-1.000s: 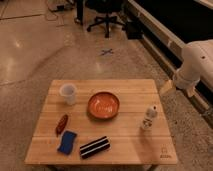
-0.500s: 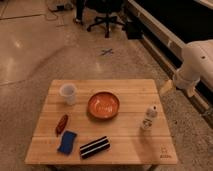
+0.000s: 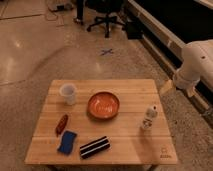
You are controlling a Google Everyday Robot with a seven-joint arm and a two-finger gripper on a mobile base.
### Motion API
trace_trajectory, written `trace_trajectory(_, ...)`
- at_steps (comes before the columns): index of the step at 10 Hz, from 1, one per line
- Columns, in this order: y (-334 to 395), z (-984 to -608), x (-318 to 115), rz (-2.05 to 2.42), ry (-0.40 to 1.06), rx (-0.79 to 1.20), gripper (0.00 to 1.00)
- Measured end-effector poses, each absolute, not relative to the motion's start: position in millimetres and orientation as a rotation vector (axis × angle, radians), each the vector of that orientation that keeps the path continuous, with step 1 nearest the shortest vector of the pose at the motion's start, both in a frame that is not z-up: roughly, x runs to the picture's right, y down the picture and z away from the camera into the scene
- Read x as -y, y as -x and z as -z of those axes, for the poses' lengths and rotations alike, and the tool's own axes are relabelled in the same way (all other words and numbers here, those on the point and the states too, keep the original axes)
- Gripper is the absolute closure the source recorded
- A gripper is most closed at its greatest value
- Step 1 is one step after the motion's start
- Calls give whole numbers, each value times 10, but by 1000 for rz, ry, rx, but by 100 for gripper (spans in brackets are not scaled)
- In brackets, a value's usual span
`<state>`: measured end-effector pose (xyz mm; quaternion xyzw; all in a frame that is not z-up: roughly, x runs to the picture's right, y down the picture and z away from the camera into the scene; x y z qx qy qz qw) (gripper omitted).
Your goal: Place the ceramic cup in the ceramic bowl
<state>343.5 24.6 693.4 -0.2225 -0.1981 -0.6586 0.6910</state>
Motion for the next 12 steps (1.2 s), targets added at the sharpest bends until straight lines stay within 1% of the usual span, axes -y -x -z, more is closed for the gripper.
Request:
trace_trajectory(2, -3416, -6939, -242, 1473, 493, 445, 20)
trace_trajectory(4, -3151, -6971, -77, 1507, 460, 456, 20)
trace_trajectory(8, -2437, -7150, 345, 1585, 415, 464, 20)
trace_trajectory(10, -2076, -7278, 464, 1628, 395, 474, 20)
trace_trajectory(12, -1540, -7434, 549, 1700, 372, 499, 20)
